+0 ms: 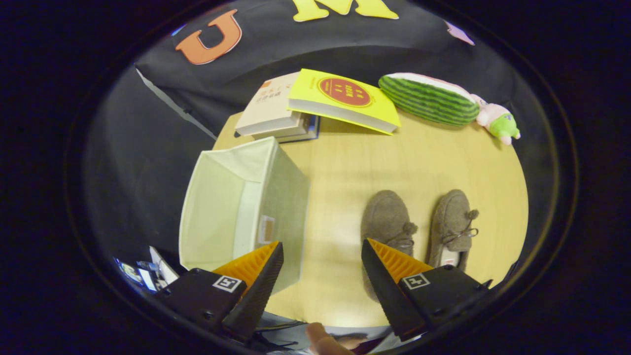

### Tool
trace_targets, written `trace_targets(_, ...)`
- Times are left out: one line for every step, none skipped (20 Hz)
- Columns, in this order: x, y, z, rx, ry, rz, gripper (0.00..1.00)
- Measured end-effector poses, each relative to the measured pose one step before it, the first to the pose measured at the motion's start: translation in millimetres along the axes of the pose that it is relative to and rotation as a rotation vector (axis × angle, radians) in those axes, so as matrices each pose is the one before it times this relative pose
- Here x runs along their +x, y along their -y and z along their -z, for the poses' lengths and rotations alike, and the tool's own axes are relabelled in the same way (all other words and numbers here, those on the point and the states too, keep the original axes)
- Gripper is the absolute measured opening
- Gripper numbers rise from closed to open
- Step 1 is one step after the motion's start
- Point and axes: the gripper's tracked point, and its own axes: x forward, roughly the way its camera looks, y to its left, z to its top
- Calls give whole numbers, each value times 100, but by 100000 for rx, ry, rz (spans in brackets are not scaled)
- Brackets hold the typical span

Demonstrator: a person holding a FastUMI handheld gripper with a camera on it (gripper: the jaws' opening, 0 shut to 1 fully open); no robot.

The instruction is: Open the storage box then place both shoes into the box .Put the left shoe in first, then the right shoe, with the right side of both shoes facing outward in a uniform manner.

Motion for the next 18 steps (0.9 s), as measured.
trace_targets(180,1236,453,-757,-828,2772,100)
trace_targets(168,926,505,817,-1060,1502,100)
trace_targets(189,820,617,-378,-2179,1475,100)
trace_targets(259,818,317,-637,-584,843,100)
trace_targets(252,942,342,-1268,-139,1327,100)
trace_targets(235,995,513,-2309,-700,1800,100)
trace_targets(264,1292,692,-2017,-1269,2966,100)
trace_targets(281,1355,821,-430,-1616,3787,100)
trace_targets(487,1105,670,432,-1622,3038,100)
trace_targets(486,849,249,-142,-538,1886,100)
trace_targets(539,465,-96,2,-147,-129,100)
trace_targets(381,150,-13,1250,-527,-978,100)
trace_targets(377,126,305,1761,-1085,-803,100)
trace_targets(313,7,426,1320,-2560,-478,100)
trace_targets(306,-98,296,409,-2710,-1037,100)
trace_targets(443,-390,16,-689,-1927,-2209,96)
trace_targets(514,-385,202,-1193,-1482,-2111,82)
trace_targets(333,245,287,-1853,-1453,1585,68)
